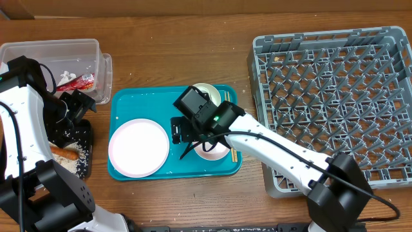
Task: Sort waste into correct bins and load items into the dishwasher
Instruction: 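Grasp the pink bowl rim with the right gripper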
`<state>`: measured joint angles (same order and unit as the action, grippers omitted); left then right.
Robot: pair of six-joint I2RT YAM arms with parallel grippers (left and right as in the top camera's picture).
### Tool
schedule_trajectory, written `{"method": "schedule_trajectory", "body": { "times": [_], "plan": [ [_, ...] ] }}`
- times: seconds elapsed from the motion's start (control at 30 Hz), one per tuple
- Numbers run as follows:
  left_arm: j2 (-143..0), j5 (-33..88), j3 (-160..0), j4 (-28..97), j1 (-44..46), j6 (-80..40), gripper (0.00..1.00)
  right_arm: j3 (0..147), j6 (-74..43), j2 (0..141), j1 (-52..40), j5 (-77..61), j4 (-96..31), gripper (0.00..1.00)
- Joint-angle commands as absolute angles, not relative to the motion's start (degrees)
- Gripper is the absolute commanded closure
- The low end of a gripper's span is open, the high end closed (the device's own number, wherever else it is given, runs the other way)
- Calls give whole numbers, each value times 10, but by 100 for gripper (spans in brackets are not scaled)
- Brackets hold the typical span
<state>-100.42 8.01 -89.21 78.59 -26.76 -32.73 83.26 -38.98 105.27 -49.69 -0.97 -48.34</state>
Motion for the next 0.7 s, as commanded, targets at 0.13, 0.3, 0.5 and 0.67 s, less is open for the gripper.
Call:
{"method": "schedule_trajectory", "body": {
  "times": [0.13, 0.3, 0.5, 0.67],
  "plan": [
    [-1005, 84, -890, 786, -270, -334, 0, 839, -397, 1123, -504, 8, -468, 9],
    [-1005, 84, -890, 786, -270, -335, 0, 839, -422, 1142, -505, 56, -483, 16],
    [-1005, 84, -890, 786, -270, -334, 0, 839, -418, 1162, -505, 75, -483, 25],
    [-1005, 84, -890, 786, -270, -335, 0, 839, -419, 1168, -507, 73, -483, 32]
  ]
}}
